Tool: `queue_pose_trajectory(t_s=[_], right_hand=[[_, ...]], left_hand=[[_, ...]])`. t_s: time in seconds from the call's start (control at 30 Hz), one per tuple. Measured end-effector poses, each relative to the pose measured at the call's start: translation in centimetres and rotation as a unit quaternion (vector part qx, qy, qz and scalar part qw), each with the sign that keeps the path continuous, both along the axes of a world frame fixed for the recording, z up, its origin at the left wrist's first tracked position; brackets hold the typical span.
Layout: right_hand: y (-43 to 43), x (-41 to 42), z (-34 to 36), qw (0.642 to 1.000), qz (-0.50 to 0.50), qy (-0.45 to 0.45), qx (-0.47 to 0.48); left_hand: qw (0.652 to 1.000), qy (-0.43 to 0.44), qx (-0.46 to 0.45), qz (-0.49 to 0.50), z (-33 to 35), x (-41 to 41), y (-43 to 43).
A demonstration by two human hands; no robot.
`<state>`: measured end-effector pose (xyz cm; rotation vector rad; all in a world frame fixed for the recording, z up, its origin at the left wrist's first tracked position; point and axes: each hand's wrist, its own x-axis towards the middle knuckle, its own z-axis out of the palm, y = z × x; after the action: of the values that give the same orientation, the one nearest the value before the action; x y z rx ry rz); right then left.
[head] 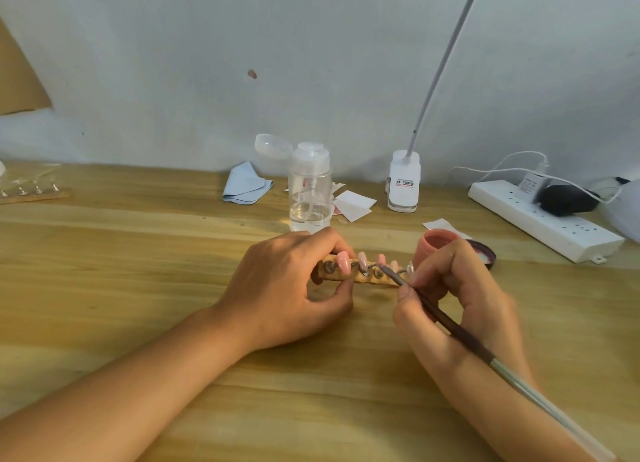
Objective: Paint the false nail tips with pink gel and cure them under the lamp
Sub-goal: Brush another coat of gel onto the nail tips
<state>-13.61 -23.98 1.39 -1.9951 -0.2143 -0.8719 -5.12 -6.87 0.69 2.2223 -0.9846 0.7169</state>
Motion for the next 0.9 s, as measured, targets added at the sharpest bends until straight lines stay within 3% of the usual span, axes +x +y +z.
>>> queue_pose_trajectory(t_s=[0.9], right_hand=[[0.12,-0.29,0.2,0.999,-0.048,0.004,-0.019]], left_hand=[[1.0,0.008,0.003,-0.004,0.07,-0.08,0.05]])
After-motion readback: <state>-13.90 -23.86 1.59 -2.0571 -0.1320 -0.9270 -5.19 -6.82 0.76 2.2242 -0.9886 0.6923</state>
